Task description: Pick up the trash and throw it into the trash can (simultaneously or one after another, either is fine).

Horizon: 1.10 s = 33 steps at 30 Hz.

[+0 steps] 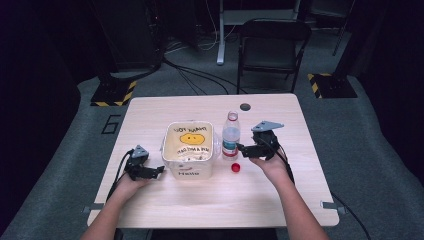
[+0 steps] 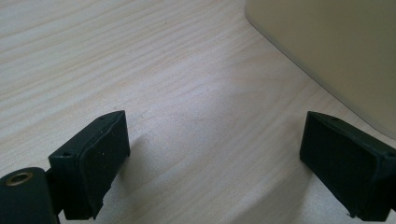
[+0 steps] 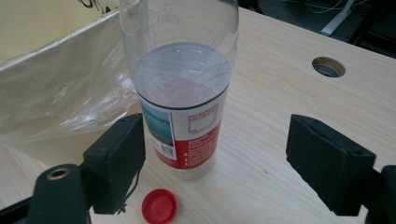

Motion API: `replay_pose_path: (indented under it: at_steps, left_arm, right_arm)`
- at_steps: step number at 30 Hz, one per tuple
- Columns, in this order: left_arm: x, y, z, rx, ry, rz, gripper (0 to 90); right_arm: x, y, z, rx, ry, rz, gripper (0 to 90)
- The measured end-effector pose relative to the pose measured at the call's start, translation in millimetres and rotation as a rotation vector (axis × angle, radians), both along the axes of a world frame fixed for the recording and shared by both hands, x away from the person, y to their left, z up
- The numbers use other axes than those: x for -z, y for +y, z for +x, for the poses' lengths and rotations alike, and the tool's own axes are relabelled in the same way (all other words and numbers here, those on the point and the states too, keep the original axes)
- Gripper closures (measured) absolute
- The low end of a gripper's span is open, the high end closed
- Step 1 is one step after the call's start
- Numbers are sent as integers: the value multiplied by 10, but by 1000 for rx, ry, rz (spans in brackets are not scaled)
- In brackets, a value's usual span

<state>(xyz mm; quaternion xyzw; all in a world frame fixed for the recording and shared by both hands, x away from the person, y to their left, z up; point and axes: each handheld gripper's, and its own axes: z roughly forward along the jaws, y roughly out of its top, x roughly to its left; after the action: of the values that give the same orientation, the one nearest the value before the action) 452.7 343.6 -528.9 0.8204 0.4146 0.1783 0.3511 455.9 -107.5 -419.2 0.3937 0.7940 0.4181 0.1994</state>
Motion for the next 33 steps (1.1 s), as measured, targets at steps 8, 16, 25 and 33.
replay_pose_path:
  at_steps: [8,16,25,33]
  left_arm:
    - [0,0,1,0,0,0,82]
    - [0,0,1,0,0,0,82]
    - [0,0,0,0,0,0,82]
    - [0,0,0,0,0,0,82]
  right_arm:
    - [13,94,46,-11,1,-8,137]
    - [37,203,106,-22,15,3,38]
    - [79,314,169,-33,13,2,0]
    - [97,382,218,-39,14,11,13]
